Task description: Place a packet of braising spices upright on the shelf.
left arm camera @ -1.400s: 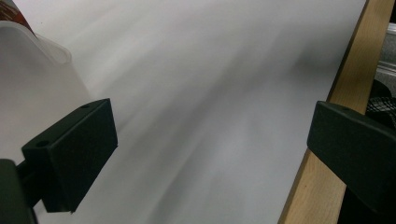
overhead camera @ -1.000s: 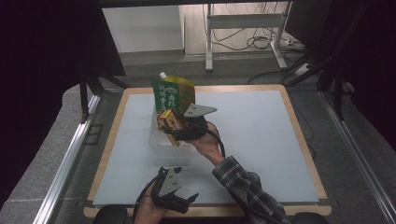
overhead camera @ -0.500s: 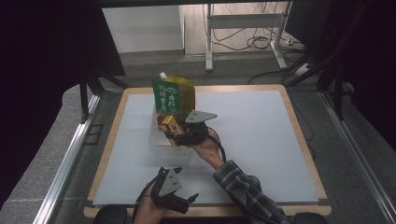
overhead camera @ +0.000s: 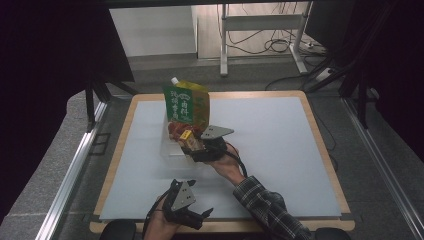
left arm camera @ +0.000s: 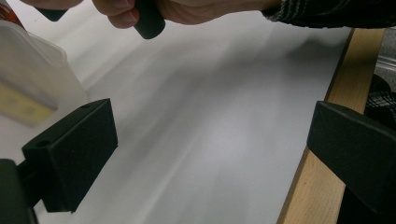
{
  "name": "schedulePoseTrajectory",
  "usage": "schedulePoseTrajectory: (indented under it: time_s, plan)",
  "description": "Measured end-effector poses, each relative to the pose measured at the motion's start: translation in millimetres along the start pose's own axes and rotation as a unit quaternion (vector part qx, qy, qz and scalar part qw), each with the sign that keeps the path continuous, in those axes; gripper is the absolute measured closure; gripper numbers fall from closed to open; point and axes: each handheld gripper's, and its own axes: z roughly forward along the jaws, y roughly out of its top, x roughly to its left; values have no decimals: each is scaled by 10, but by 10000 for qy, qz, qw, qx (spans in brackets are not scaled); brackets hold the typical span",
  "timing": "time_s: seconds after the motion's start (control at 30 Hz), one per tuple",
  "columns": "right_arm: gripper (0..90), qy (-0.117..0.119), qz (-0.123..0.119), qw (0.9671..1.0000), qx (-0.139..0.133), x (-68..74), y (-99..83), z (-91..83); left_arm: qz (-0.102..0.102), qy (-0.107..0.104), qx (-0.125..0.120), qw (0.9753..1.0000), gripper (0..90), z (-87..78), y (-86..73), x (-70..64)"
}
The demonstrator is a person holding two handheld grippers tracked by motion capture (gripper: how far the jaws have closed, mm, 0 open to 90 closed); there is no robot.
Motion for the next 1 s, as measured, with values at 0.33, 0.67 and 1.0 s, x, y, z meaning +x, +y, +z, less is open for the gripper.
schedulePoseTrajectory:
  time_s: [0.33, 0.67, 1.0]
  plan:
    - [306, -161, -8, 9993, 332, 42, 79, 6, -9, 14, -18, 10000, 16, -8, -1, 16]
    - [213, -189, -130, 9988, 434, 56, 119, 1, -2, 22, -18, 10000, 16, -7, 0, 13]
    - [156, -233, -112, 9985, 492, 66, 189, -93, -18, 36, -19, 10000, 16, -6, -1, 14]
